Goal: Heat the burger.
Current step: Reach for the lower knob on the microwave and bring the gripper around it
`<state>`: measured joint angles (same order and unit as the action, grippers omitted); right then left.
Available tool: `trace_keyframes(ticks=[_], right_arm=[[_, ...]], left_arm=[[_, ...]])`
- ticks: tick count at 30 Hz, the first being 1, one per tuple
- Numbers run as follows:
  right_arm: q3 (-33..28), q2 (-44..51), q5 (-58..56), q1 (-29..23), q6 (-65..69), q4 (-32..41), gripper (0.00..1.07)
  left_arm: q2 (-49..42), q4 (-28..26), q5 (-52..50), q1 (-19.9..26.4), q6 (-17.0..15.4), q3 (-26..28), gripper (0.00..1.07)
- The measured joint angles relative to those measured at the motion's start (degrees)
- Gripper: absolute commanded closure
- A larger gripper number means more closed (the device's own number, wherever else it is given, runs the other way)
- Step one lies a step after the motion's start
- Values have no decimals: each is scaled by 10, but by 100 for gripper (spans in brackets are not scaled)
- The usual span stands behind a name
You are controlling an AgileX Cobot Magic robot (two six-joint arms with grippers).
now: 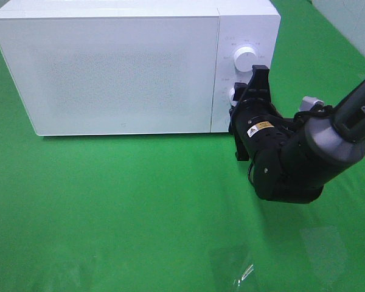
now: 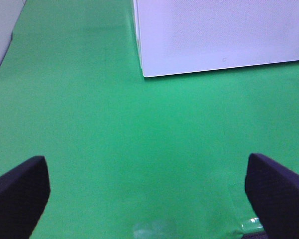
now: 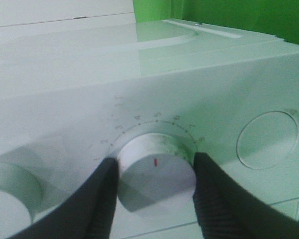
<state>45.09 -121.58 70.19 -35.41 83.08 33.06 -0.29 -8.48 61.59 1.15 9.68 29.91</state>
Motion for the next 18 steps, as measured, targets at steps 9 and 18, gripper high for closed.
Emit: trace_keyframes(ticks=[9, 18], right_arm=[[0, 0, 0, 0, -2, 0, 105], [0, 0, 0, 0, -5, 0, 89]], left_arm=[[0, 0, 0, 0, 0, 0, 7], [0, 0, 0, 0, 0, 0, 7]])
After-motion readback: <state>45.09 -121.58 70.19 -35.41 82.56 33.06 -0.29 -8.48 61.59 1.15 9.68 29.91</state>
